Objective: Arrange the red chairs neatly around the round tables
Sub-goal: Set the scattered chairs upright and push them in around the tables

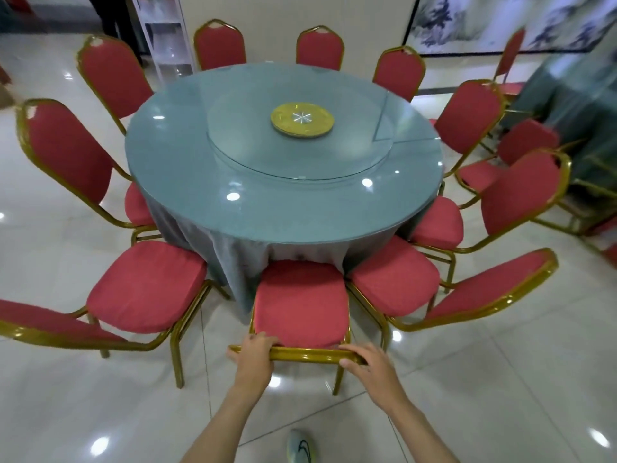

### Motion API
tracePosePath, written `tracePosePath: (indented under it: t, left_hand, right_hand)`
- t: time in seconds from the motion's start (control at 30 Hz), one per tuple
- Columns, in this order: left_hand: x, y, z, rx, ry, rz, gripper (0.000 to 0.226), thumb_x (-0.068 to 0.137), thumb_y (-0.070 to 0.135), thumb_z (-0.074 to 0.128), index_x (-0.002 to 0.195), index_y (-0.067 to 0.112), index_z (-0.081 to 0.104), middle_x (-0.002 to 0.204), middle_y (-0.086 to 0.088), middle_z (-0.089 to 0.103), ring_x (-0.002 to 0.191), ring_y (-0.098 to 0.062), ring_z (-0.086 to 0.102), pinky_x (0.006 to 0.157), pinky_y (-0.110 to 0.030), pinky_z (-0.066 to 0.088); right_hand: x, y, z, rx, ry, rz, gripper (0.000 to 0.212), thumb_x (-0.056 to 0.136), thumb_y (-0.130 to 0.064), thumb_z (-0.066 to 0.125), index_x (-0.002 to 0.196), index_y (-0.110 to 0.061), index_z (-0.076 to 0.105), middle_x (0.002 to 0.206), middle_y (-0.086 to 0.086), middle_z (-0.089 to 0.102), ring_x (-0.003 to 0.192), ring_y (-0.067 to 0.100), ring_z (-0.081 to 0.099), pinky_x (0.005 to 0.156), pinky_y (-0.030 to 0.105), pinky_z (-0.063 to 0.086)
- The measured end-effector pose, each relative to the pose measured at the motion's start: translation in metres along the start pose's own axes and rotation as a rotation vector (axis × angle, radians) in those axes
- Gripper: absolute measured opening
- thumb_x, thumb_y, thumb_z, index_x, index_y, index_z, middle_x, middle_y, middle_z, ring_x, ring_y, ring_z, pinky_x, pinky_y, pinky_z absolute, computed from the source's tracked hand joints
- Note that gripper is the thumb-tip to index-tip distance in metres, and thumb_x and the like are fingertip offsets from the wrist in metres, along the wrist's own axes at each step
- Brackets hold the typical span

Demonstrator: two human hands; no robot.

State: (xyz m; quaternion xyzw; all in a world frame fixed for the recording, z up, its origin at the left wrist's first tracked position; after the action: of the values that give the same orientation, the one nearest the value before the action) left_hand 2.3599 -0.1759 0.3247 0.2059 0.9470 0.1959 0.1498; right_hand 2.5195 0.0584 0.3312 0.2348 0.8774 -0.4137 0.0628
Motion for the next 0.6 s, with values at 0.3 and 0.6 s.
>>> tracePosePath:
  t: [0.3,0.6]
  left_hand:
    - [0.013,-0.026,0.003,0.077,-0.051,-0.033,0.052,0.075,-0.006,0.054,0.087,0.042,0.071,0.086,0.019,0.061,0.095,-0.007,0.052,0.077,-0.042,0.033]
    - [0.005,-0.056,-0.029,-0.134,-0.081,-0.102,0.044,0.080,0.004,0.059,0.098,0.043,0.066,0.097,0.020,0.066,0.100,-0.007,0.060,0.087,-0.036,0.046]
  right_hand:
    - [0.006,-0.011,0.006,-0.044,0.007,0.025,0.066,0.073,-0.098,0.039,0.123,-0.061,0.061,0.111,-0.030,0.054,0.114,0.001,0.047,0.100,0.036,0.027]
    - [0.020,-0.038,0.004,0.188,-0.191,0.027,0.048,0.065,-0.069,0.084,0.107,-0.047,0.076,0.108,-0.019,0.072,0.104,-0.002,0.064,0.090,0.023,0.052]
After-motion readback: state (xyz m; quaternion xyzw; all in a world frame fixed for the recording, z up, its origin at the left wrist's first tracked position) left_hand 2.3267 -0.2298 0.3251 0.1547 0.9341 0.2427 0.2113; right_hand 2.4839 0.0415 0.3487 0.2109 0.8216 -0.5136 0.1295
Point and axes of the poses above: each hand's wrist, its own x-axis towards the middle knuckle, its own z-axis out of the palm, y = z × x, the point moved 3 cm from there along x, towards the middle knuckle
